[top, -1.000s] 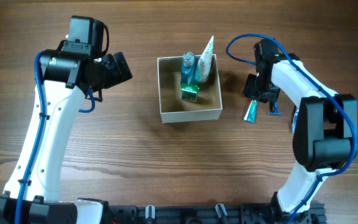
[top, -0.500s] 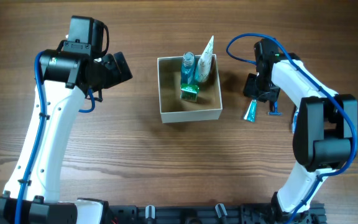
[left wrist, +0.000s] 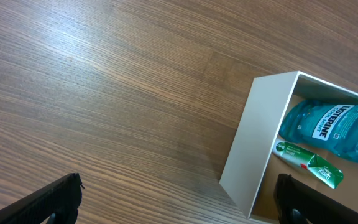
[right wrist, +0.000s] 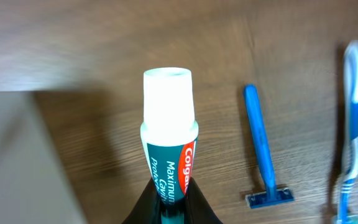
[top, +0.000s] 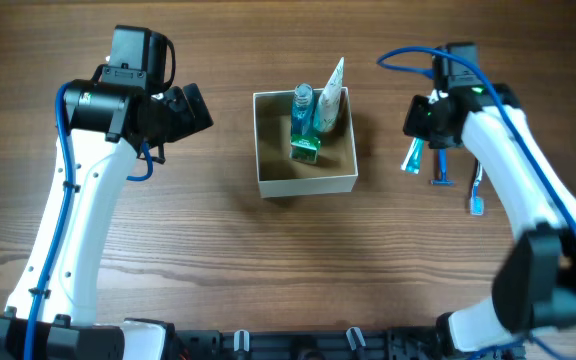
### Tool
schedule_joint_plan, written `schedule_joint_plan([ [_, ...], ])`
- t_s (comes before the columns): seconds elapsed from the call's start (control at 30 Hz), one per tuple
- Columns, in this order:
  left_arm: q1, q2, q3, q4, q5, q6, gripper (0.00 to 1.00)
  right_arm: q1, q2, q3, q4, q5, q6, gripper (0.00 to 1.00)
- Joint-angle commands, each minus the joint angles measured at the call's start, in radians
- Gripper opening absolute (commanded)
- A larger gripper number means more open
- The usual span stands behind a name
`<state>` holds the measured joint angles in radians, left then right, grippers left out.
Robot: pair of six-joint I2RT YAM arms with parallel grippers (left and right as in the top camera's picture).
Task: Pack container
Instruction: 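Carry the toothpaste with the right gripper and lower it into the box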
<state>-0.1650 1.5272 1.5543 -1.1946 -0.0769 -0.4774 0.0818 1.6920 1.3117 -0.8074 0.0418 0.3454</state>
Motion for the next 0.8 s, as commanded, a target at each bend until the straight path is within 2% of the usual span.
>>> schedule_joint_plan([
  [0.0,0.005,-0.009,0.007,-0.003,0.016,-0.002,1.0,0.013,-0.13,0.003,0.012,-0.187,-0.192,0.04],
  [0.07,0.005,-0.009,0.007,-0.003,0.016,-0.002,0.99,0.037,-0.184,0.003,0.027,-0.266,-0.298,0.04],
  [0.17,0.004,-0.009,0.007,-0.003,0.016,-0.002,0.99,0.082,-0.224,0.003,0.037,-0.28,-0.391,0.04],
  [0.43,0.005,-0.009,0.007,-0.003,0.016,-0.002,0.99,0.248,-0.223,0.003,0.085,-0.278,-0.526,0.04],
  [0.6,0.004,-0.009,0.007,-0.003,0.016,-0.002,1.0,0.339,-0.222,0.003,0.15,-0.275,-0.725,0.04],
  [0.77,0.004,-0.009,0.007,-0.003,0.016,-0.002,1.0,0.374,-0.203,0.003,0.14,-0.292,-0.93,0.04],
])
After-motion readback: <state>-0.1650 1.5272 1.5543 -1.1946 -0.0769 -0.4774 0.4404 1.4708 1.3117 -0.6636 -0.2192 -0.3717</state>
